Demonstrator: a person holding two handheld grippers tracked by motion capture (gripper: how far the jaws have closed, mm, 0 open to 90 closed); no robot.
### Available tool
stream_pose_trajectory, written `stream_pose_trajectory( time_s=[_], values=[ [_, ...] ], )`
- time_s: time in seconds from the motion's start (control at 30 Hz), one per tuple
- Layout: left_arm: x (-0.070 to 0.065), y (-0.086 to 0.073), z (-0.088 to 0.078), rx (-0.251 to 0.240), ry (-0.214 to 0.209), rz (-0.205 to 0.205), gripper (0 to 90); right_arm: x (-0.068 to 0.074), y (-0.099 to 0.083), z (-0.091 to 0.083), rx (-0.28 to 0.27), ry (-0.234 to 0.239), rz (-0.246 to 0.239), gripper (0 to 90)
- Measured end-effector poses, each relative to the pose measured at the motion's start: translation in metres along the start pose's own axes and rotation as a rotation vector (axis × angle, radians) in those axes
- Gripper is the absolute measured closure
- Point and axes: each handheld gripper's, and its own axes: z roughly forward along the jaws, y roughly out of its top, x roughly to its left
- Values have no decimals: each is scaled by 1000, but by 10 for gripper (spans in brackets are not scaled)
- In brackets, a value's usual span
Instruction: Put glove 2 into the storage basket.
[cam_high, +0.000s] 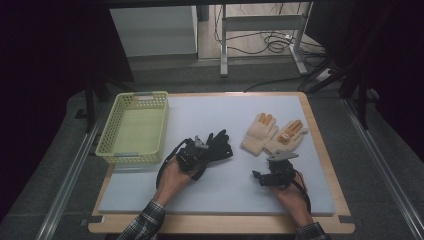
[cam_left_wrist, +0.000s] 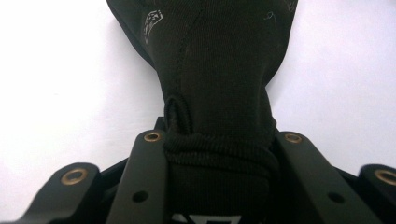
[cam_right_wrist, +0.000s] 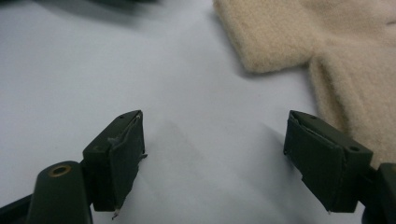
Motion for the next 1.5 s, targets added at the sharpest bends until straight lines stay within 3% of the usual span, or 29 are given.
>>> stream_pose_trajectory(
  time_s=[0.4, 0.73, 0.97, 1.27, 1.5],
  values=[
    [29, 16, -31, -46, 3, -70, 674, 0, 0, 0, 0, 1, 1, 200],
    [56, 33, -61, -68, 46, -114, 669, 0, 0, 0, 0, 1, 1, 200],
    [79, 38, -80, -78, 113, -157, 663, 0, 0, 0, -1, 1, -1, 200],
    [112, 30, -103, -100, 192, -250, 653, 0, 0, 0, -4, 1, -1, 200],
    [143, 11, -114, -96, 252, -319, 641, 0, 0, 0, -5, 1, -2, 200]
  ],
)
